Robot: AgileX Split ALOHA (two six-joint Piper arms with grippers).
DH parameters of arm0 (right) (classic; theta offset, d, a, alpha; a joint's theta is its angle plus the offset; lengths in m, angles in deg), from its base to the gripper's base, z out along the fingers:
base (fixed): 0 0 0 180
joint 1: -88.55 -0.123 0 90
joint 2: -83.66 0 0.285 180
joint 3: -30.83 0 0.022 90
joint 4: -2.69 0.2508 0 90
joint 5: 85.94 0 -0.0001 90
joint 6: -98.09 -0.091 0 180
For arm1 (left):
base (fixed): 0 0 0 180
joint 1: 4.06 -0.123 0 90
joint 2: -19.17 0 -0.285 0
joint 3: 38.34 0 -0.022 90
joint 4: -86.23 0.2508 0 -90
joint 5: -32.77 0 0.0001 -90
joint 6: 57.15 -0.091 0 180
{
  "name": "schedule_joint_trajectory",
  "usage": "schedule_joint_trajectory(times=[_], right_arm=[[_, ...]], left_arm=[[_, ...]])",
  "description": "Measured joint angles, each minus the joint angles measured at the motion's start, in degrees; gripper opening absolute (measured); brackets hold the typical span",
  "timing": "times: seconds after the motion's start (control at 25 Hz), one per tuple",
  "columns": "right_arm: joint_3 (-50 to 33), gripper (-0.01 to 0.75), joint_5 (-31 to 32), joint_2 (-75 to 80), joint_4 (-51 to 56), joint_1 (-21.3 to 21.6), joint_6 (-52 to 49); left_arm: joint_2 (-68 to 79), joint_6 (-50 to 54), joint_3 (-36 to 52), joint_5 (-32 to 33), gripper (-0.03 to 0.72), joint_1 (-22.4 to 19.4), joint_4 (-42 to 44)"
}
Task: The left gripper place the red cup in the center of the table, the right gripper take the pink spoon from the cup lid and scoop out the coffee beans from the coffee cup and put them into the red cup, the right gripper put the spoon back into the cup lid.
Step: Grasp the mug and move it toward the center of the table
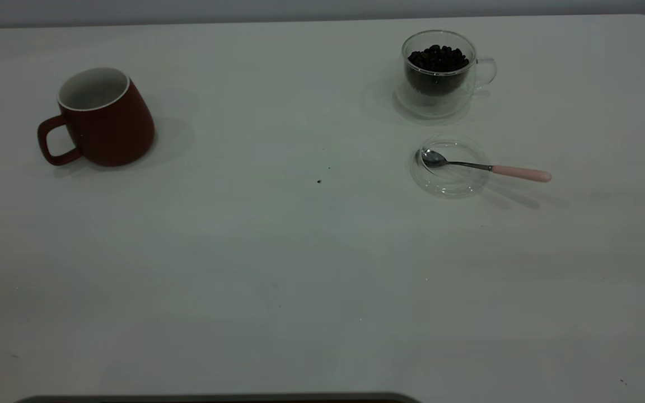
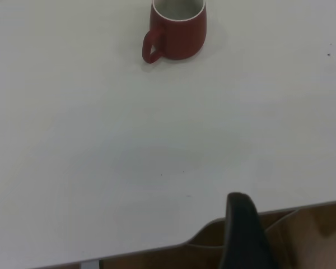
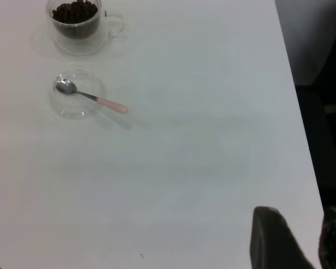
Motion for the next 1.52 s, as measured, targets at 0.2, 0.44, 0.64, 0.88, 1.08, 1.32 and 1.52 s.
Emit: schedule_joint_trajectory(times=[0.2,0.44,0.64,0.88,1.08,1.32,1.52], right_arm=[[0.00,0.237,0.00,0.00,0.00,0.00,0.05],[0.00,0.237,0.00,0.00,0.00,0.00,0.00],[0.00,0.237,0.00,0.00,0.00,0.00,0.00],[0.00,0.237,0.00,0.00,0.00,0.00,0.00],[0.00,0.237,0.00,0.00,0.00,0.00,0.00],[0.00,0.237,0.00,0.00,0.00,0.00,0.00],[0.00,0.237,0.00,0.00,0.00,0.00,0.00]], left_arm=[[0.00,0.00,0.00,0.00,0.492,0.00,0.00],[0.00,0.00,0.00,0.00,0.492,0.00,0.00],[0.00,-0.06,0.00,0.00,0.492,0.00,0.00],[0.00,-0.06,0.00,0.00,0.492,0.00,0.00],[0.00,-0.06,0.00,0.00,0.492,0.00,0.00],[0.00,0.05,0.00,-0.12,0.492,0.00,-0.28],[5.04,2.09,-4.86,-0.59,0.492,0.00,-0.11]])
